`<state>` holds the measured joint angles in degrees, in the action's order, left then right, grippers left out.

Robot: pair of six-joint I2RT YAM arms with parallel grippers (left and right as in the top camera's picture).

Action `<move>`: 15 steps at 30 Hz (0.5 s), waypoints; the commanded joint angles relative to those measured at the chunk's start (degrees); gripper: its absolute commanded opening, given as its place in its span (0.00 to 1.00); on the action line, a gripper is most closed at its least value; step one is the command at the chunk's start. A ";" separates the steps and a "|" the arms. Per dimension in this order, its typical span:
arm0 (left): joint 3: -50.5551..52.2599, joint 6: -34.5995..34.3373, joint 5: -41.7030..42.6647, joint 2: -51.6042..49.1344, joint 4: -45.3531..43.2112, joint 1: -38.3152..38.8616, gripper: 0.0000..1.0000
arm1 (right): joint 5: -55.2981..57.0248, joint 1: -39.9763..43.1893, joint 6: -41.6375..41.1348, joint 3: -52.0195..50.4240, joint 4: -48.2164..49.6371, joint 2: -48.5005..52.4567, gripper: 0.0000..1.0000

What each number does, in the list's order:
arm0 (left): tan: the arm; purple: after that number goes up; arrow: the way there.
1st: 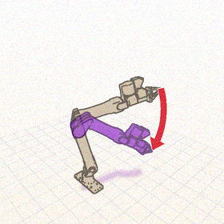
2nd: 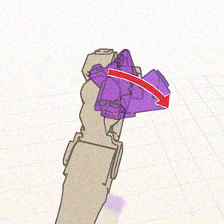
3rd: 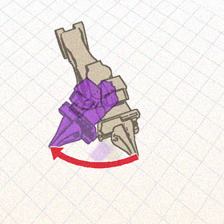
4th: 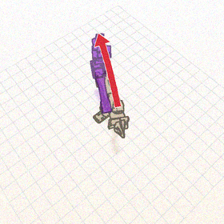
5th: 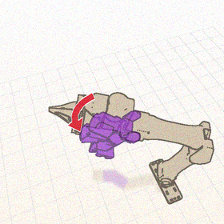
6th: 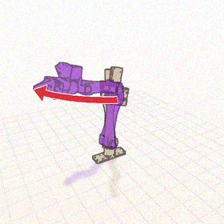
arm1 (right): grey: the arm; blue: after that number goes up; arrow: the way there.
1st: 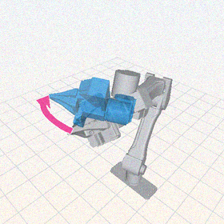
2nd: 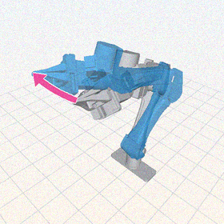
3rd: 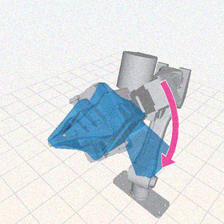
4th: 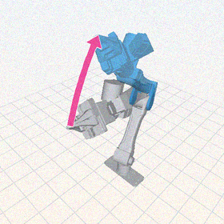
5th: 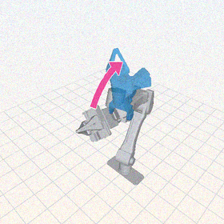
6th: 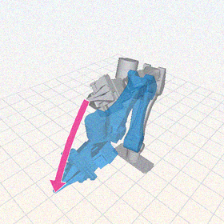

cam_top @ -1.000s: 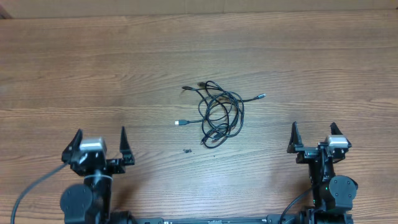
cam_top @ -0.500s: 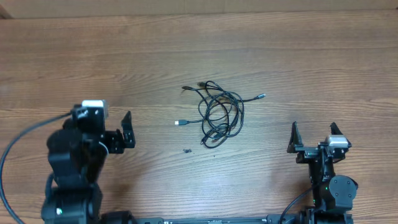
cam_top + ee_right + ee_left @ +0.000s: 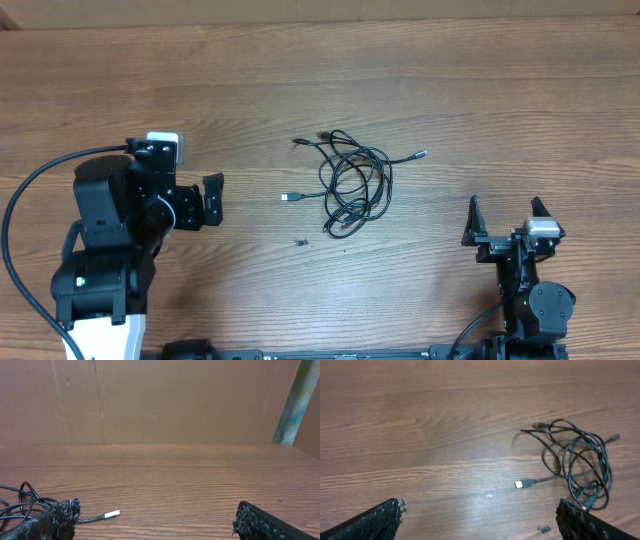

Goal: Untangle cables
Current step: 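Move the left gripper forward over the black cable tangle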

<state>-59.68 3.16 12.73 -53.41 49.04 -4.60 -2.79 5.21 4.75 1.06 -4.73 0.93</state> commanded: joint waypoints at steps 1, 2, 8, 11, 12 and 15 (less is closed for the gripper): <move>-3.21 1.01 2.54 -0.68 1.33 0.20 1.00 | -0.46 0.09 0.24 -0.57 0.26 0.04 1.00; -3.54 1.16 2.51 -0.87 1.73 0.59 1.00 | -0.46 0.09 0.24 -0.57 0.26 0.04 1.00; -4.02 1.16 2.51 -1.07 2.19 4.46 1.00 | -0.44 0.09 0.22 -0.57 0.26 0.04 1.00; -4.02 1.14 2.32 -1.36 2.21 6.95 1.00 | -0.46 0.09 0.24 -0.57 0.26 0.04 1.00; -4.02 1.14 2.10 -1.66 2.40 8.24 1.00 | -0.44 0.09 0.22 -0.57 0.26 0.04 1.00; -4.02 1.14 2.10 -2.40 3.26 10.34 1.00 | -0.46 0.09 0.24 -0.57 0.26 0.04 1.00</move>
<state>-62.15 3.40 14.37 -54.85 51.64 3.42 -2.79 5.21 4.75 1.06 -4.73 0.93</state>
